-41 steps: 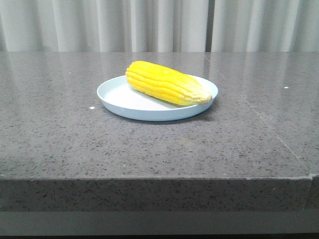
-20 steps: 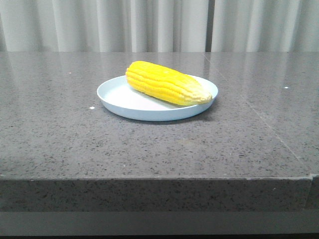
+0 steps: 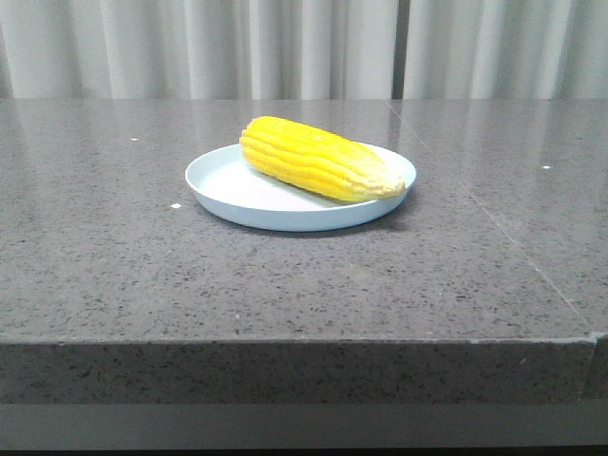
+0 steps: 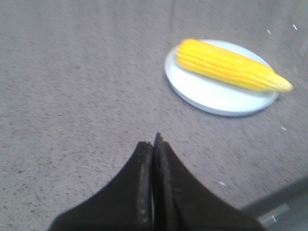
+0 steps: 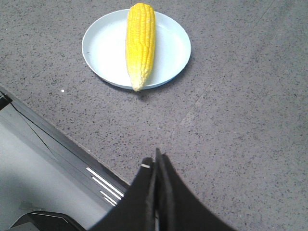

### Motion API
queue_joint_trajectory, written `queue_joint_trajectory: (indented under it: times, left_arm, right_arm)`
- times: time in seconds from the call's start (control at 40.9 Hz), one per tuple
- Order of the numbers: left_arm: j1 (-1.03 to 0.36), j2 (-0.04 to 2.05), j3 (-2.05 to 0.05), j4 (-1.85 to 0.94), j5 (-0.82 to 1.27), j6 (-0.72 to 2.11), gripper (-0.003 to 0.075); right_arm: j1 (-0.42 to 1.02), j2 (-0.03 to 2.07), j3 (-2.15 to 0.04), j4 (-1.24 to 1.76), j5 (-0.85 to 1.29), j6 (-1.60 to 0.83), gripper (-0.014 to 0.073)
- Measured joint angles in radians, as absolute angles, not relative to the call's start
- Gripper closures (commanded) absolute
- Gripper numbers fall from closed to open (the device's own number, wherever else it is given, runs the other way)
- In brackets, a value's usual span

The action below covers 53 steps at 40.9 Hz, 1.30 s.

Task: Place corn on plate with both arms

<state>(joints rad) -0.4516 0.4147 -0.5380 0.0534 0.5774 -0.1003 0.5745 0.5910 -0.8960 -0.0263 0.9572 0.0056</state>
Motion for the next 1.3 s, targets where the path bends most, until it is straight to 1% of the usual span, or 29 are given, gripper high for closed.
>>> queue_joint_trajectory:
  times: [0.147, 0.343, 0.514, 0.636, 1.126, 1.297]
  left_arm:
    - [-0.336, 0.261, -0.344, 0.051, 0.394, -0.094, 0.074]
    - [-0.176, 0.072, -0.13, 0.051, 0.212, -0.09, 0.074]
    - [-0.075, -0.003, 0.009, 0.051, 0.067, -0.088, 0.074]
    - [-0.049, -0.005, 0.008, 0.051, 0.019, -0.088, 0.0741]
    - [-0.032, -0.005, 0.008, 0.082, 0.009, -0.086, 0.074]
    - [-0.032, -0.005, 0.008, 0.026, 0.009, 0.009, 0.0741]
  right_arm:
    - [0.574, 0.591, -0.896, -0.026, 0.957, 0.0, 0.0661]
    - [0.574, 0.591, -0.896, -0.026, 0.957, 0.0, 0.0661]
    - [0.574, 0.591, -0.896, -0.026, 0.957, 0.006, 0.0661]
    - [0.574, 0.591, -0.896, -0.026, 0.957, 0.006, 0.0661]
    - [0.574, 0.591, -0.896, -0.026, 0.957, 0.006, 0.0661]
    - [0.574, 0.591, -0.896, -0.026, 0.957, 0.006, 0.0661]
